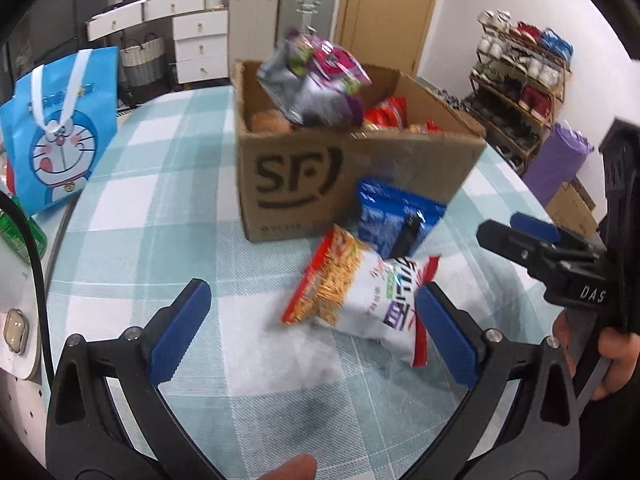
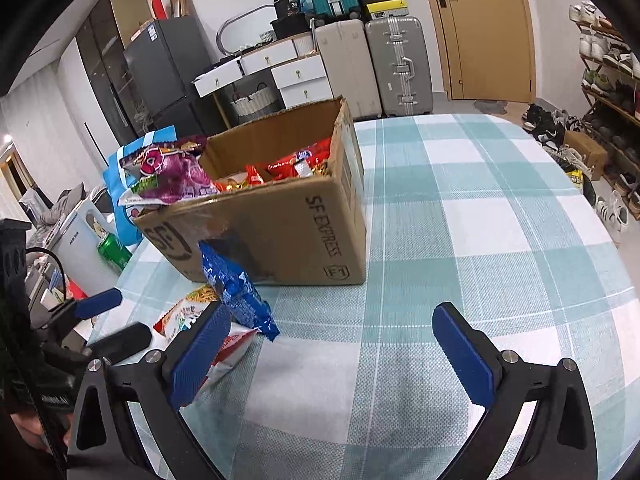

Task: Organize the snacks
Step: 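Lower both open tools toward the white noodle bag and blue bag, then grasp white noodle bag with left tool while right tool grasps blue bag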

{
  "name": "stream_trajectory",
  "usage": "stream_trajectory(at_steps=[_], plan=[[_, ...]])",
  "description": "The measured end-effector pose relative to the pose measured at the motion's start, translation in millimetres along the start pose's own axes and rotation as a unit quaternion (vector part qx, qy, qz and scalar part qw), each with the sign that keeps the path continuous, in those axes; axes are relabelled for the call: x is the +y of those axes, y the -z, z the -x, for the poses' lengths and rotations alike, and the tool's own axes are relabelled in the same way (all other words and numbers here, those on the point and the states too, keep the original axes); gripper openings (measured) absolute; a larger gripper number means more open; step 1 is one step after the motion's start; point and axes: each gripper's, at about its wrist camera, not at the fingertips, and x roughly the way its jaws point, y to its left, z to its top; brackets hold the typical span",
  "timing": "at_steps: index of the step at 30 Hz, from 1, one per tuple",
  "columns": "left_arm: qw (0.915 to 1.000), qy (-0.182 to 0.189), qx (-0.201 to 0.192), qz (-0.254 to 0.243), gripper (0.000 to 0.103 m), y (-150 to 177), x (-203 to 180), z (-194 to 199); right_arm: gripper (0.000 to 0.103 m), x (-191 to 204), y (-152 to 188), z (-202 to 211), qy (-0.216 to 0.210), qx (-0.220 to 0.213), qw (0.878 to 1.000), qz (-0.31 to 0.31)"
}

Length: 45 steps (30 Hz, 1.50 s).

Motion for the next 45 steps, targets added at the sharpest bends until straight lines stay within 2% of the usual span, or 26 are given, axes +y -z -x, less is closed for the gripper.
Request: stream_trajectory(at_steps=[14,19,25,29,34,39,45], plan=[[0.9967,0.028,0.05,-0.058,0.103,9.3,-31.4,-39.1,0.103,0.9,8.1,-13.1,-0.006,0.029,0.999,0.016],[0.9961,0.026,0.06,-0.059,0.103,6.3,-33.7,-52.2,0.102,-2.5,9.2,-16.4,-0.006,0.034,0.999,0.011],[0.9958,0.041,0.073,-0.037,0.102,0.6,-25.4,-66.1,0.102,-2.8,8.8,-20.0,-0.006,0.039,0.999,0.012],[0.9947,0.066,0.074,-0.029,0.083,-3.2,-22.6,-69.8,0.102,-2.7,8.7,-22.9,-0.007,0.043,0.999,0.011],[0.9943,0.08,0.061,-0.034,0.068,-4.6,-25.3,-67.0,0.102,-2.2,8.5,-25.2,-0.01,0.046,0.999,0.011],[0.9953,0.075,0.052,-0.031,0.064,-4.2,-26.0,-63.8,0.102,-2.3,8.5,-26.8,-0.011,0.046,0.999,0.01],[0.9973,0.066,0.034,-0.002,0.064,14.4,-13.9,-44.5,0.102,1.5,7.6,-28.8,-0.027,0.046,0.999,0.004]])
